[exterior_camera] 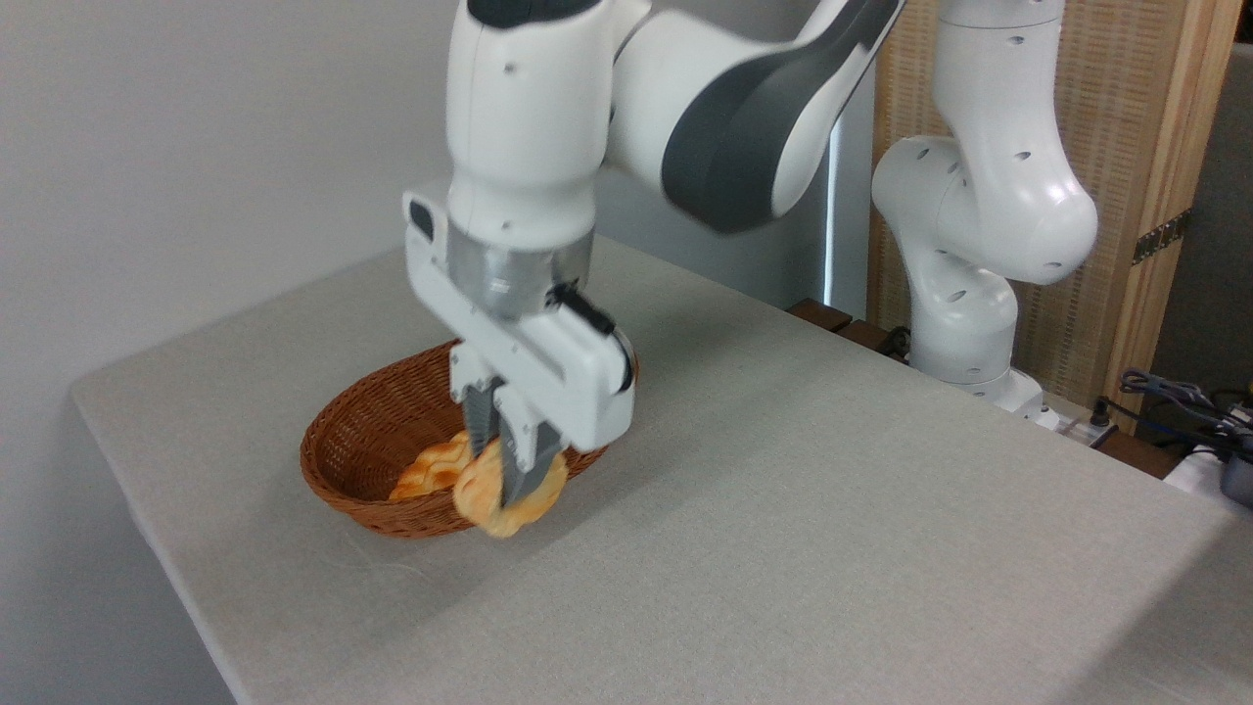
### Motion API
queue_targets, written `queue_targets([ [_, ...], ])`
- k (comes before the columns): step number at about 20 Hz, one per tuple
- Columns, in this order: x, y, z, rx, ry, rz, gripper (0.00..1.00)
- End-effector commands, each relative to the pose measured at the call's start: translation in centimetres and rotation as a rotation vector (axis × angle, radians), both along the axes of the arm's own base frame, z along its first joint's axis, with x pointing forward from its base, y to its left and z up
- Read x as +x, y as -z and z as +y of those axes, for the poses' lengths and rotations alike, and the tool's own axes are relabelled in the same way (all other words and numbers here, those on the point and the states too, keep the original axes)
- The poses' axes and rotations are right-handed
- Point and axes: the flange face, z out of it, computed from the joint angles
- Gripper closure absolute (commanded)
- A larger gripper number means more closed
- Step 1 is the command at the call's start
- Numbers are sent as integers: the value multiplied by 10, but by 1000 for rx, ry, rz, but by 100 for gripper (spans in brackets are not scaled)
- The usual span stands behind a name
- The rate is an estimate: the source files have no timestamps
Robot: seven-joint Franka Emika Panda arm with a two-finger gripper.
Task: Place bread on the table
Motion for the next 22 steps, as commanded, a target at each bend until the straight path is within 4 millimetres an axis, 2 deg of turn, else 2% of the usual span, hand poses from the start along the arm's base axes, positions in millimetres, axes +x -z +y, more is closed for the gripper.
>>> queue_targets([
  [1,11,9,-8,-18,-7,-9,41],
  [3,11,9,-8,-17,-6,-8,38],
  [4,11,9,-8,-17,-7,-6,27],
  [6,11,8,-7,-16,-5,-8,16],
  [7,10,7,-4,-11,-5,-10,2],
  [17,6,-2,-2,-15,-4,2,0],
  [19,5,-28,-4,-28,17,18,0],
  [22,-2,-79,-1,-2,29,59,0],
])
